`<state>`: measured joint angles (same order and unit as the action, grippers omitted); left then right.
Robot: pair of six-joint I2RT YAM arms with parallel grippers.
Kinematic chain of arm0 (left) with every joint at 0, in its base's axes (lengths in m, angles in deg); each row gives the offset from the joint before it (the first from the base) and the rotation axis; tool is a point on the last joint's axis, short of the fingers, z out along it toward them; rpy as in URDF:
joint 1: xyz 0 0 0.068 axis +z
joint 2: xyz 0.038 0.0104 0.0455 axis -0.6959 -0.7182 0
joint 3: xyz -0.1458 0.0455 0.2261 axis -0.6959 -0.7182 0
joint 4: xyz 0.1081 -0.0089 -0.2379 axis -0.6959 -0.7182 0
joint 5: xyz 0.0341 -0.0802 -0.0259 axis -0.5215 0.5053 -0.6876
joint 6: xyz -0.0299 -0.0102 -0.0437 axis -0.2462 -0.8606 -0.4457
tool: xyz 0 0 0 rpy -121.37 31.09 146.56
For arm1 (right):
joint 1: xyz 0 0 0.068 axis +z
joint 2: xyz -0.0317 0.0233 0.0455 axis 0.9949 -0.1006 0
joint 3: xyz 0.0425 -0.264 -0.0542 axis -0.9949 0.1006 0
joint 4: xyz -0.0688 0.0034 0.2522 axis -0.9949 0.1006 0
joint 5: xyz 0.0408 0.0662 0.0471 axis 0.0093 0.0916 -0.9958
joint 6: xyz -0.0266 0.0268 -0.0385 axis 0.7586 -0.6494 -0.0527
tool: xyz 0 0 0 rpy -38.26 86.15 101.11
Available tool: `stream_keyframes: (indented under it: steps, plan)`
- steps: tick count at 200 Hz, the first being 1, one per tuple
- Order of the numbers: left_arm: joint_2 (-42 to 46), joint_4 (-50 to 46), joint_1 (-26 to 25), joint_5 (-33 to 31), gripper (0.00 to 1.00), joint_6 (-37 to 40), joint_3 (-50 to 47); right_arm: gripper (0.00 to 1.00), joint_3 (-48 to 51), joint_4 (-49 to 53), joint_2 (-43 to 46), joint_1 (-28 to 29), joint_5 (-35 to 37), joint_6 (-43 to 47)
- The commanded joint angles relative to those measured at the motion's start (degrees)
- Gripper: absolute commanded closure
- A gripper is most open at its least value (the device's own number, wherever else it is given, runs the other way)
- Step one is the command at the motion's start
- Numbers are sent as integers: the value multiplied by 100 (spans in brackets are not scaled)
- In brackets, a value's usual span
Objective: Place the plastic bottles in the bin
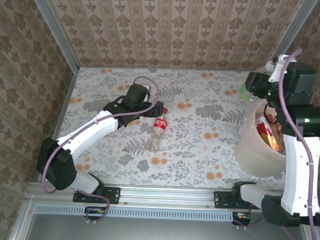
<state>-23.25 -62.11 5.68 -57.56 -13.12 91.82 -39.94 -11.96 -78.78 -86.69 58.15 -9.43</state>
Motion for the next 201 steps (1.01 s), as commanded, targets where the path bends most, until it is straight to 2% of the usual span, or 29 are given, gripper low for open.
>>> stream_keyframes:
  steps: [1,35,63,81,105,126,166,180,191,201]
  plan:
    - [-103,-619,36,-113,0,-395,-49,54,-533,1343,-155,-474,661,585]
    - [-327,-1010,36,157,0,-525,-10,54,-1019,2287,-267,-1266,1558,995]
    - [-574,-1183,40,357,0,-611,33,54,-866,2388,-194,-1466,2589,1170]
    - [-719,-1272,43,354,0,-611,69,55,-394,1815,2,-1494,3136,1613]
    - [-861,-1277,128,428,0,-716,46,60,931,-127,468,-1492,4165,3088]
    - [-952,-1312,192,449,0,-810,91,59,1685,-1428,670,-1501,3945,4231]
    - [-1079,-1365,213,430,0,-1032,113,51,2414,-1924,618,-1511,3308,4822]
    - [-1111,-1387,212,421,0,-1071,142,39,2597,-1854,574,-1505,2844,5009]
    - [-1116,-1402,212,406,0,-1104,148,26,2741,-1861,536,-1511,2797,5135]
    - [-1078,-1409,214,372,0,-1142,126,19,2658,-1577,483,-1516,2651,5053]
